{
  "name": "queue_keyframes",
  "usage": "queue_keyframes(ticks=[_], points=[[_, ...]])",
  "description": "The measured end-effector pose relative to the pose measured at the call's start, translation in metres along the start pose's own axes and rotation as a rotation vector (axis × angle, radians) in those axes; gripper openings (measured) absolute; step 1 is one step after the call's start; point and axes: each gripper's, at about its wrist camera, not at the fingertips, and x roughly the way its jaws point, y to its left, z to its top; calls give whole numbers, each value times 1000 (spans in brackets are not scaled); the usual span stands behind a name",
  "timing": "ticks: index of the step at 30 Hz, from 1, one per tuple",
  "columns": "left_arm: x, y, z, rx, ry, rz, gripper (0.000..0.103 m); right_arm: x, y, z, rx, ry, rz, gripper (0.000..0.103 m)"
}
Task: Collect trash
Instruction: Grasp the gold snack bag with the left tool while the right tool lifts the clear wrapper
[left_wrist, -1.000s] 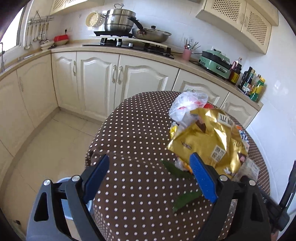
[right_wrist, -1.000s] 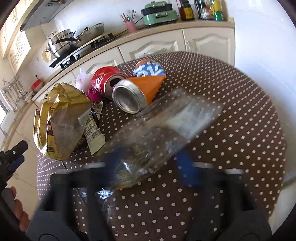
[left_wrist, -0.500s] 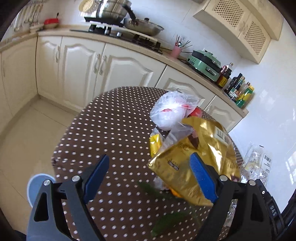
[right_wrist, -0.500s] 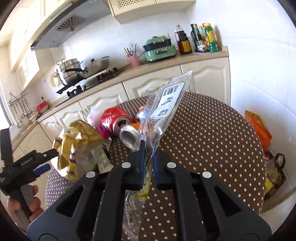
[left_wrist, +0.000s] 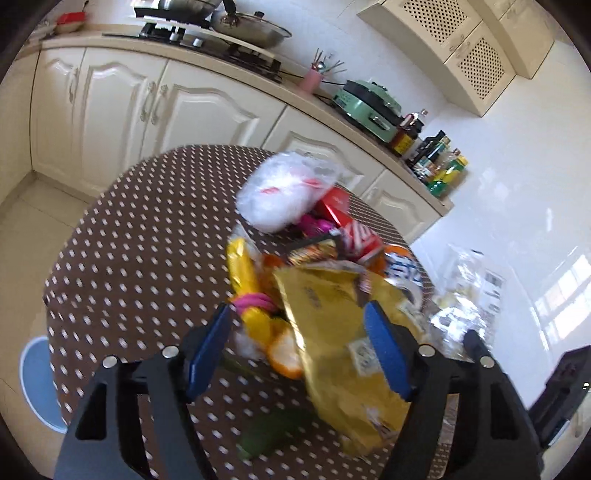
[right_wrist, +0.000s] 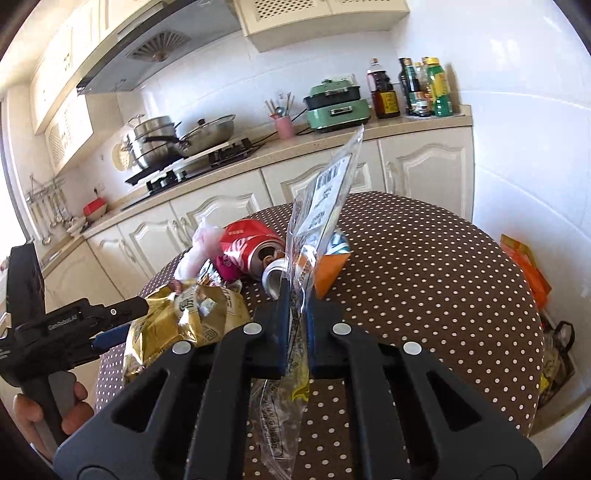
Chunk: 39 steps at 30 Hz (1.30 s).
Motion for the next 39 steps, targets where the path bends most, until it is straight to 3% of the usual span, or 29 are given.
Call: queue_keyframes(ticks=[2,9,13,14,17,20,24,29,36,39], points=[[2,-4,-4,-5,27,-46,73,2,5,-1,-13,12,10,8],[8,-18,-19,25,55,-15,72,3,17,-6,-36,23,49,8],[-2,-28,-23,59,30,-1,44,-2,21,-7,-44,18,52,8],[-5,-28,-23,59,24,-4,32,-4,23,-6,-45,17,52,8],[-16,-31,-25,73,9,-29,14,-11,25,-7,-48,8,54,8],[-28,-35,-30,85,-17,-46,7,-25,29,-7,-62,-18,37,8],[-58,-41,-36,112,-100,-100,5,-50,40,-3,-105,-87,-10,8],[-106,-34,-37,116,-222,-110,5,-80,70,6,-150,-157,38,8],[-182,21,-49,58,-363,110,5,-81,155,-8,-207,-111,294,8],[-203,61,-55,6,-384,275,5,-64,210,-30,-260,-48,409,8]])
